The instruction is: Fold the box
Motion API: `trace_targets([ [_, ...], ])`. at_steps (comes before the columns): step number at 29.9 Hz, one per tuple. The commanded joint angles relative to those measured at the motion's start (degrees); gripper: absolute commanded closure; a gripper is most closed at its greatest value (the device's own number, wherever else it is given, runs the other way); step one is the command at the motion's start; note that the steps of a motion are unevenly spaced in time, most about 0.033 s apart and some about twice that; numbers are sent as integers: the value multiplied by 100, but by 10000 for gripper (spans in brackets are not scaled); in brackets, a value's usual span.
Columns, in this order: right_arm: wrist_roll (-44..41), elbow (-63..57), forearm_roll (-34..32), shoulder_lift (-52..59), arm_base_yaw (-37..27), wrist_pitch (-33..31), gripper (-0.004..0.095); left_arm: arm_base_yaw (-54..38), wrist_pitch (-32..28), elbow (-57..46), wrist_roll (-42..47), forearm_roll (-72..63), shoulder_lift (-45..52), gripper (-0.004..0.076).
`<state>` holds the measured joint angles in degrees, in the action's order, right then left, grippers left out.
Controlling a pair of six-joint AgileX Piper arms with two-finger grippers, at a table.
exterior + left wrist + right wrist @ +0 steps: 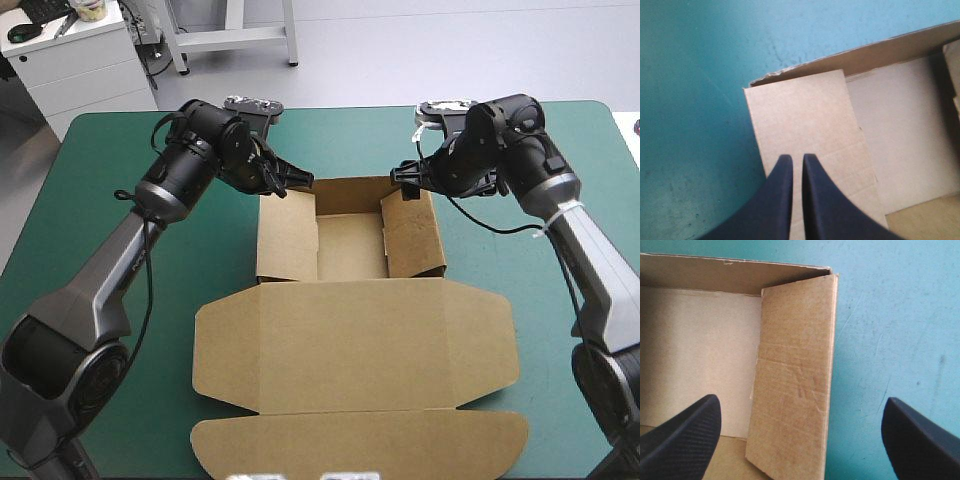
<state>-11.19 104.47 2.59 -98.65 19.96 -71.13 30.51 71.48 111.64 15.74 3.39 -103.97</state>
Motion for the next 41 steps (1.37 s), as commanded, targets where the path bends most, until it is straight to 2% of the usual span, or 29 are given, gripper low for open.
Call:
trace_targets([
  [1, 106, 82, 233, 593, -36, -72, 103, 40, 217, 81, -279, -339, 725, 727],
  [9, 123, -820, 31, 1147, -36, -61, 103, 40, 217, -1038, -481, -773, 2161, 727],
  [12, 163, -1079, 31, 1108, -36, 226, 103, 40, 206, -1640, -584, -611, 2821, 727],
  [19, 152, -1124, 206, 626, -36, 871, 103, 40, 13, -3159, -605, -268, 4234, 727],
  [24, 86, -1124, 166, 240, -36, 928, 103, 40, -32, -4035, -897, -188, 5117, 727],
  [31, 64, -1124, 177, -172, -36, 1150, 103, 40, -413, -5150, -1011, -191, 6279, 727],
  [41, 208, -1124, 176, -591, -36, 1072, 103, 40, -739, -6519, -1024, -191, 7613, 727],
])
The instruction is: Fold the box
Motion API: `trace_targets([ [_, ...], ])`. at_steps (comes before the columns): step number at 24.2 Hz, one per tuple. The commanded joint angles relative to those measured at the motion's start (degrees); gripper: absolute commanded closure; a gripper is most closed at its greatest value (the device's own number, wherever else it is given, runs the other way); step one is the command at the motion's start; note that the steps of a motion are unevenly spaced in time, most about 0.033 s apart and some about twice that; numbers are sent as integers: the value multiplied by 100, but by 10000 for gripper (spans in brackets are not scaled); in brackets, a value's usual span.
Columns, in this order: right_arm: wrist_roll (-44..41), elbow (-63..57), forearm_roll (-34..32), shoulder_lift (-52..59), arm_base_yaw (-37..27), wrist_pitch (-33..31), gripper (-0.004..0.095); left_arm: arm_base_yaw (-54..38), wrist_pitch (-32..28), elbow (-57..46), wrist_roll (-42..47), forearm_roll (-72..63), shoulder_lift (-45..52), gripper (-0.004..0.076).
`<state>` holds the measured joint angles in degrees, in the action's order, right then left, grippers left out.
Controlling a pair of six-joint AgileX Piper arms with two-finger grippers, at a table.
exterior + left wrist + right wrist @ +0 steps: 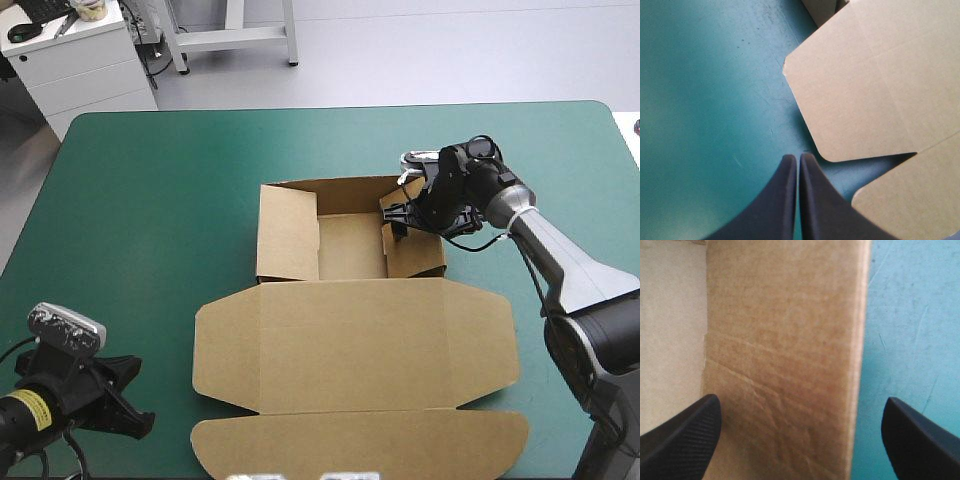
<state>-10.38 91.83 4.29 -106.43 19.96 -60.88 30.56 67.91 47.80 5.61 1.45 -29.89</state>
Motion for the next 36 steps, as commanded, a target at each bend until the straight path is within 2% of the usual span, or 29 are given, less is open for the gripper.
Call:
trace_targets([
  [1, 157, 140, 7, 150, -36, 7, 103, 35, -381, -238, -11, 3, 287, 727],
  [5, 179, 140, 7, 66, -36, -104, 143, 35, -381, -498, -11, 3, 477, 727],
  [7, 165, 161, 7, 66, -36, -146, 348, 35, -391, -578, -11, -15, 533, 727],
  [8, 164, 239, 7, 66, -36, -193, 593, 35, -394, -591, -1, -30, 548, 727],
  [10, 230, 434, -85, 90, -36, -111, 914, 35, -367, -591, -1, -30, 548, 727],
  [13, 230, 758, -429, 232, -46, -28, 909, 35, -221, -591, -1, -43, 548, 727],
  [15, 219, 1116, -1025, 365, -168, -107, 909, 35, -222, -591, -1, -92, 548, 727],
  [17, 229, 1415, -1687, 469, -516, -158, 923, 35, -279, -591, -1, -186, 548, 727],
  [20, 241, 1531, -2554, 518, -1340, 267, 928, 35, -258, -591, -1, -145, 548, 727],
  [28, 310, 1509, -2495, 169, -2917, 750, 928, 35, -258, -591, -1, -145, 548, 727],
  [36, 310, 1509, -2434, -679, -3916, 492, 926, 35, -258, -591, -1, -145, 548, 727],
])
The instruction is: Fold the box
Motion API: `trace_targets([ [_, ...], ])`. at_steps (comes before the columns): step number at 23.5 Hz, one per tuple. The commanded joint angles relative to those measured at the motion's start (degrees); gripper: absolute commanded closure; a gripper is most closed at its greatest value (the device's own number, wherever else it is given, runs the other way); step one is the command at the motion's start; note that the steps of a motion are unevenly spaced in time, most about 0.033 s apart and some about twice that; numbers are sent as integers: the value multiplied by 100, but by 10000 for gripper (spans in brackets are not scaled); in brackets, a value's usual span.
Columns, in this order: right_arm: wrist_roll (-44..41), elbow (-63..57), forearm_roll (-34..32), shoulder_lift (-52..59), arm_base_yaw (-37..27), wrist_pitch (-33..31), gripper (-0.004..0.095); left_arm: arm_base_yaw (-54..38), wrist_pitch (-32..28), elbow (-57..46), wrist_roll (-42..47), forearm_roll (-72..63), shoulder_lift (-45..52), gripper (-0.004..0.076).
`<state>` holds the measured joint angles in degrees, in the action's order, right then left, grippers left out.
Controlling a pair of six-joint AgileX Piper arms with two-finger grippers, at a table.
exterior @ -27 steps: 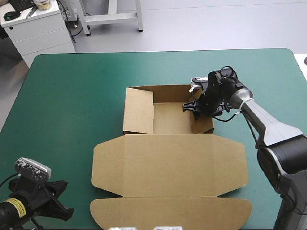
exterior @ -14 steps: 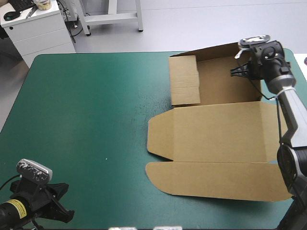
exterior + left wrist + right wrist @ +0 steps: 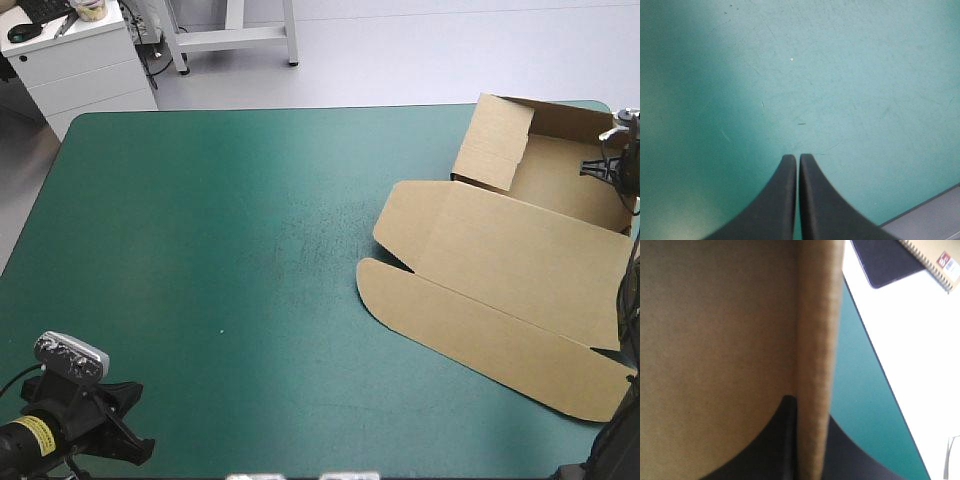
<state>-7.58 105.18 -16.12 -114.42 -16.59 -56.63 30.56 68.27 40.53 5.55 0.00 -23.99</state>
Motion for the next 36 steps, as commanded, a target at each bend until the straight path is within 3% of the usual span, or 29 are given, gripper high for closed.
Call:
trace_targets([
  [1, 31, 174, -316, 61, -337, 21, 924, 35, -294, 136, 5, 0, -42, 727],
  [6, 252, 174, 180, -14, -626, -83, 812, 35, -304, 136, 5, 0, -42, 727],
  [9, 392, 184, 466, -14, -778, -98, 657, 35, -293, 136, 5, 0, -42, 727],
  [10, 498, 184, 600, -14, -827, -113, 573, 35, -293, 136, 5, 0, -42, 727],
  [11, 600, 184, 817, -14, -898, -157, 369, 35, -293, 136, -6, 0, -42, 727],
  [13, 612, 287, 838, -4, -903, -314, 105, 35, -293, 136, -6, 0, -42, 727],
  [15, 612, 706, 869, -4, -903, -714, 45, 35, -293, 136, -6, 0, -42, 727],
  [18, 796, 1734, 1192, 119, -892, -1514, 49, 35, -365, 136, -48, 57, -42, 727],
  [21, 1101, 1994, 2000, 551, -882, -1531, 86, 35, -375, 136, -37, 63, -42, 727],
  [23, 1236, 1792, 2488, 965, -781, -1531, 286, 35, -425, 136, -21, 37, -42, 727],
  [24, 1384, 1501, 2584, 1252, -601, -1531, 551, 35, -463, 136, 3, 37, -42, 727],
  [26, 1569, 933, 2570, 1791, -156, -1521, 915, 35, -548, 136, 3, 0, -42, 727],
  [32, 1625, -352, 2599, 2825, 1184, -1314, 908, 35, -896, 136, -22, 0, -42, 727],
  [36, 1600, -1396, 2573, 3461, 2014, -810, 908, 35, -1282, 136, -46, 0, -42, 727],
])
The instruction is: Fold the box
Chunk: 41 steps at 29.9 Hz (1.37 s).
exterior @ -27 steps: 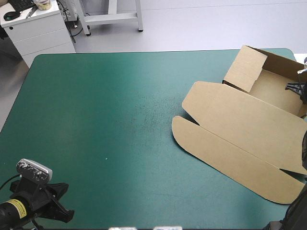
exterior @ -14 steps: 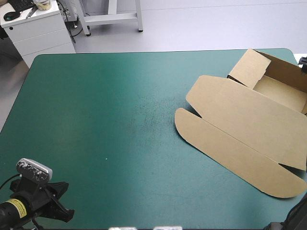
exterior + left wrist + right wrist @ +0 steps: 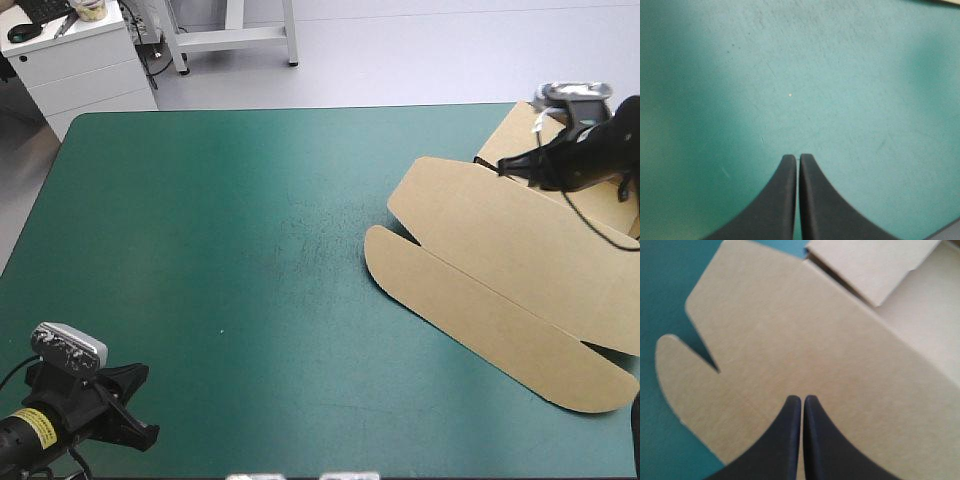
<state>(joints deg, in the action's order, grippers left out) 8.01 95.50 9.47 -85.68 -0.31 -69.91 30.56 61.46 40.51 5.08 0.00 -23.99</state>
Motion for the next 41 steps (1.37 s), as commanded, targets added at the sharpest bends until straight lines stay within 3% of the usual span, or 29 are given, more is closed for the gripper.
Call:
trace_targets([
  [1, 41, -642, 2, 724, 529, 647, 908, 35, -678, 138, 2, 0, -42, 727],
  [6, 93, -1894, -11, 1638, 996, 1445, 909, 35, -1152, 25, 2, 61, -1, 727],
  [16, 490, -4286, -19, 3970, 993, 3055, 909, 35, -2219, -794, 2, 116, 688, 727],
  [23, 517, -5699, -33, 5457, 993, 3947, 909, 35, -2311, -1028, -282, 127, 1263, 727],
  [31, 530, -6946, -19, 6916, 993, 4506, 909, 35, -2294, -1081, -282, 213, 1766, 727],
  [41, 239, -7502, -19, 8607, 993, 4436, 909, 35, -2261, -1343, -282, 253, 2020, 727],
])
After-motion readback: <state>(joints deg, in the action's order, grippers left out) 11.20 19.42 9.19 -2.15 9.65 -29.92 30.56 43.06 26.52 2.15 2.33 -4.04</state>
